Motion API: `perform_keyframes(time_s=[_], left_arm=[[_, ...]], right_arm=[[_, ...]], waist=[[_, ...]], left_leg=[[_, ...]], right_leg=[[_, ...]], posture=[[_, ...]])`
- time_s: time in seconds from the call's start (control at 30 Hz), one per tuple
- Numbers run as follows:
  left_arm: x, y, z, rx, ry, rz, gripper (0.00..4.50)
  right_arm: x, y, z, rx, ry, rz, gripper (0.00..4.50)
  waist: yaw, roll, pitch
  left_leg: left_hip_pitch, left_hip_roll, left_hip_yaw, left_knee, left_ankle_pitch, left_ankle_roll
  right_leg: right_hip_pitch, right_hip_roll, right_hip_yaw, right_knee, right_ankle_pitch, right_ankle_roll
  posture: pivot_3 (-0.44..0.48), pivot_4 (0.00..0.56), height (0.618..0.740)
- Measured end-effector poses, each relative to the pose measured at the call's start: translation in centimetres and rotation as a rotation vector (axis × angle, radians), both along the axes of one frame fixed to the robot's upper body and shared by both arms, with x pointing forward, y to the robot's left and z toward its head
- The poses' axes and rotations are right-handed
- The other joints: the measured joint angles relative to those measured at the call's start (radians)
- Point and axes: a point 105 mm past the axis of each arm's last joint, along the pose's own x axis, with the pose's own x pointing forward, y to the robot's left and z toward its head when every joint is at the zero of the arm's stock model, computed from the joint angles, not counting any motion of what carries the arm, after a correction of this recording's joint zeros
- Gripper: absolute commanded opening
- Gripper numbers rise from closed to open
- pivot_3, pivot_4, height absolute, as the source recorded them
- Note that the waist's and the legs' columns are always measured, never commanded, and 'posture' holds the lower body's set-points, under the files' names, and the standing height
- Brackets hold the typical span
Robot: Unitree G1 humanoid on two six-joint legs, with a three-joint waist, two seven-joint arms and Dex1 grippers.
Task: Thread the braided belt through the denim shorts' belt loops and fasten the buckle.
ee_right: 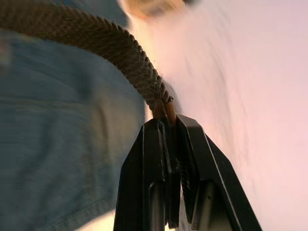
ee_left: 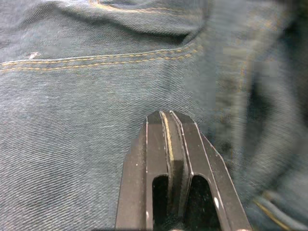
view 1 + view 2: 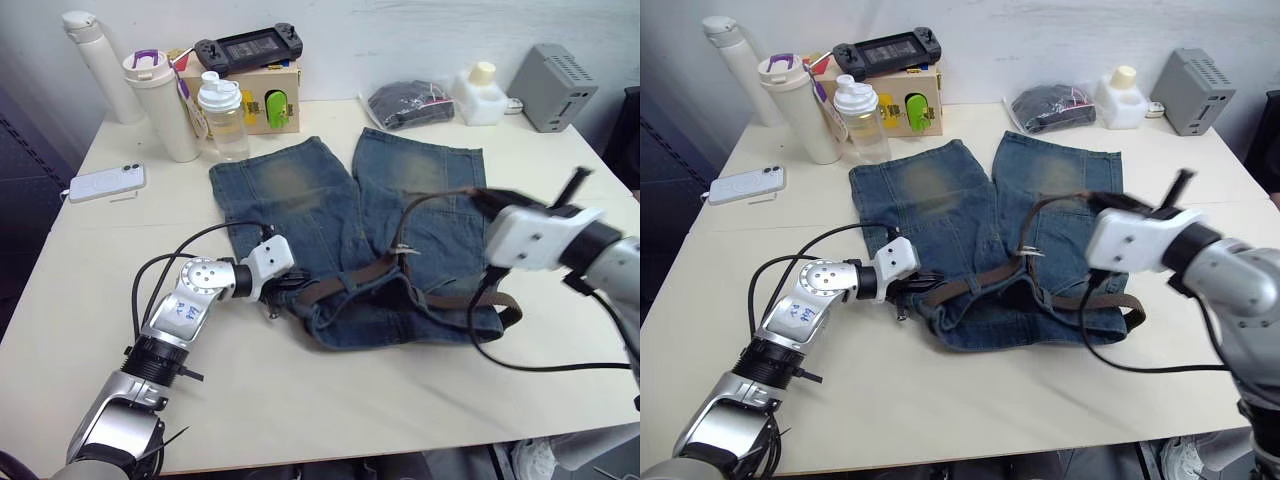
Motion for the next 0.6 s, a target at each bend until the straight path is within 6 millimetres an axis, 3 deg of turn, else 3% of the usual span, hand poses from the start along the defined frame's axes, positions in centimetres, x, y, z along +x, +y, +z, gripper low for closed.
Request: perform_keyframes(time_s=[0.07, 0.1, 0.13, 0.23, 0.37, 0.6], left_arm=[[0.2, -0.1, 1.4, -0.043, -0.013, -0.006, 0.03], [0.2, -0.2, 2.4, -0.075, -0.024, -0.012, 0.33], [0.2, -0.3, 3.3, -0.104, -0.030, -0.022, 0.33], [-1.1, -1.3, 7.0, -0.248, -0.028, -0.105, 1.30], [-2.2, -3.3, 9.8, -0.361, -0.052, -0.162, 2.88], [-2.6, -6.0, 9.2, -0.377, -0.037, -0.170, 2.88]], right_arm=[[-0.3, 1.6, -0.3, -0.023, 0.003, 0.059, 0.00], [-0.3, 2.3, -0.3, -0.029, -0.005, 0.081, 0.00], [-0.4, 2.7, -0.4, -0.029, -0.007, 0.094, 0.00], [-0.2, 3.6, -1.6, -0.044, 0.018, 0.113, 0.00], [0.2, 3.7, -2.0, -0.046, 0.021, 0.103, 0.00], [0.6, 3.6, -2.0, -0.050, 0.015, 0.089, 0.00]], waist=[[-0.001, 0.000, 0.000], [-0.002, 0.000, 0.000], [-0.002, 0.000, 0.000], [-0.003, 0.000, 0.000], [-0.001, 0.000, 0.000], [-0.004, 0.000, 0.000]], left_leg=[[-0.001, 0.000, -0.001, 0.000, 0.000, 0.000], [-0.001, 0.000, -0.001, 0.000, 0.000, 0.000], [-0.002, 0.000, -0.002, 0.000, 0.000, 0.000], [-0.003, 0.000, -0.003, 0.001, 0.000, 0.000], [-0.003, 0.000, -0.005, 0.003, 0.000, 0.000], [-0.003, 0.000, -0.005, 0.003, 0.000, 0.000]], right_leg=[[-0.001, 0.000, -0.001, 0.000, 0.000, 0.000], [-0.001, 0.000, -0.001, 0.000, 0.000, 0.000], [0.000, 0.000, -0.002, 0.000, 0.000, 0.000], [0.000, 0.000, -0.001, -0.001, 0.000, 0.000], [0.001, 0.000, -0.001, -0.001, 0.000, 0.000], [0.001, 0.000, -0.001, -0.001, 0.000, 0.000]], posture=[[0.000, 0.150, 0.690], [0.000, 0.150, 0.690], [0.000, 0.150, 0.690], [0.000, 0.150, 0.690], [0.000, 0.150, 0.690], [0.000, 0.150, 0.690]])
